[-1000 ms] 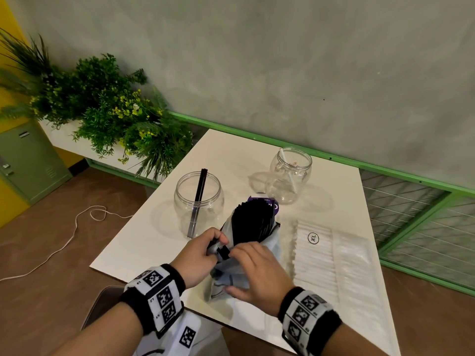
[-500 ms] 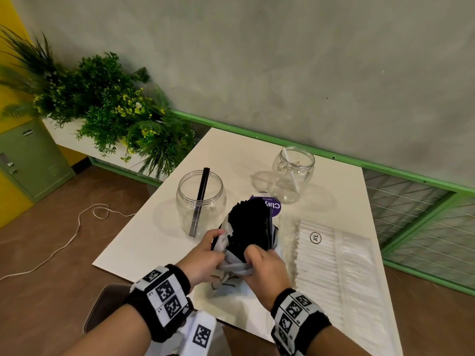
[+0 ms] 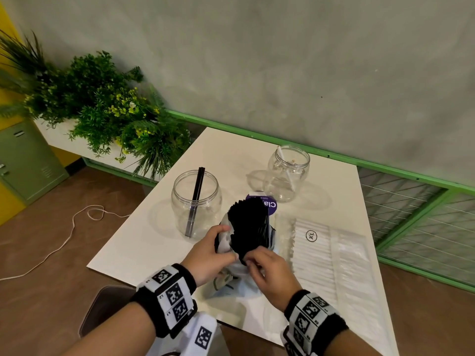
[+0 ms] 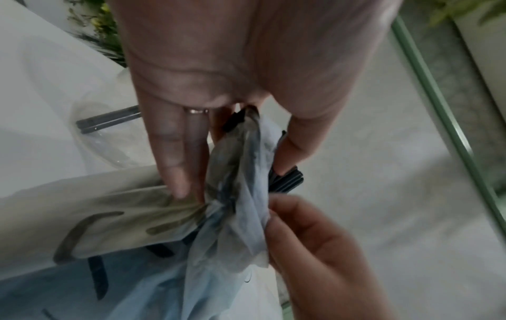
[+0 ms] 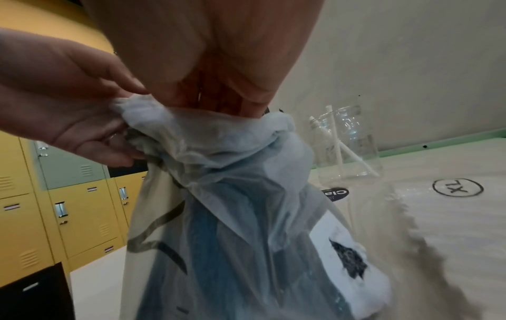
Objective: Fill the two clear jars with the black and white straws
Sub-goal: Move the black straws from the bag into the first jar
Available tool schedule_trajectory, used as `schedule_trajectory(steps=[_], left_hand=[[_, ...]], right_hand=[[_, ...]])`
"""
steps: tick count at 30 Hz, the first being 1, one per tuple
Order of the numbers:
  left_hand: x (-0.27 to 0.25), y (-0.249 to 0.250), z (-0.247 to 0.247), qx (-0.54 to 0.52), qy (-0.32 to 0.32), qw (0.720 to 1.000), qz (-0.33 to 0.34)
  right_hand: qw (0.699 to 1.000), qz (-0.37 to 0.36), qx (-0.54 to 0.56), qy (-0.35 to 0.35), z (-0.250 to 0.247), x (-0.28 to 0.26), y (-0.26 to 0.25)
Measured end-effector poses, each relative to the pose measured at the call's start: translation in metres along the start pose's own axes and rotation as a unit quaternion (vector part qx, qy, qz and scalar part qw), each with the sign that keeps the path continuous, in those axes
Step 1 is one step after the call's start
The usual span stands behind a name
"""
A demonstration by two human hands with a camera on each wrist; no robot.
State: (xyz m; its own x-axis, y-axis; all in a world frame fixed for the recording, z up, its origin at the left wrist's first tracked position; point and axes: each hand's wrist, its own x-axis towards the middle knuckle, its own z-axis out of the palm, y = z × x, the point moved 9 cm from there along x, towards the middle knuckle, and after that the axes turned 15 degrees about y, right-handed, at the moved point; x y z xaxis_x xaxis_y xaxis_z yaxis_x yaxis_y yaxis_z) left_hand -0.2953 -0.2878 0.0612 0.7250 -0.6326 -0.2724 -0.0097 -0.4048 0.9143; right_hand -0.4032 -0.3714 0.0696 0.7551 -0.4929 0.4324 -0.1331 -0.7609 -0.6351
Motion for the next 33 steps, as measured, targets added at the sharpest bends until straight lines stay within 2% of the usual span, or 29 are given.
schedule_trajectory(steps=[4,7,14,18,26,33], left_hand=[[0.003,0.004,0.001,0.093,0.034,0.992,0.08],[0.002,0.009,0.001,0.128,0.043,0.984,0.116],[0.001,0.009,-0.002,0.132,0.041,0.98,0.141],[0.0,0.007,0.002,0.121,0.019,0.981,0.15],[-0.005,0.012,0.012,0.09,-0.041,0.983,0.152],[0.0,0.014,0.009,0.114,0.014,0.976,0.186]], right_hand=[[0.998,0.052,-0.002,0.03,-0.003,0.01,0.007],[0.999,0.041,-0.03,0.018,0.001,0.015,0.009],[0.996,0.06,-0.063,0.013,0.003,0.017,0.01],[0.994,0.058,-0.095,-0.021,0.01,0.019,0.012],[0.993,0.06,-0.085,-0.058,0.017,0.02,0.015],[0.996,0.067,-0.049,-0.037,0.006,0.023,0.018]])
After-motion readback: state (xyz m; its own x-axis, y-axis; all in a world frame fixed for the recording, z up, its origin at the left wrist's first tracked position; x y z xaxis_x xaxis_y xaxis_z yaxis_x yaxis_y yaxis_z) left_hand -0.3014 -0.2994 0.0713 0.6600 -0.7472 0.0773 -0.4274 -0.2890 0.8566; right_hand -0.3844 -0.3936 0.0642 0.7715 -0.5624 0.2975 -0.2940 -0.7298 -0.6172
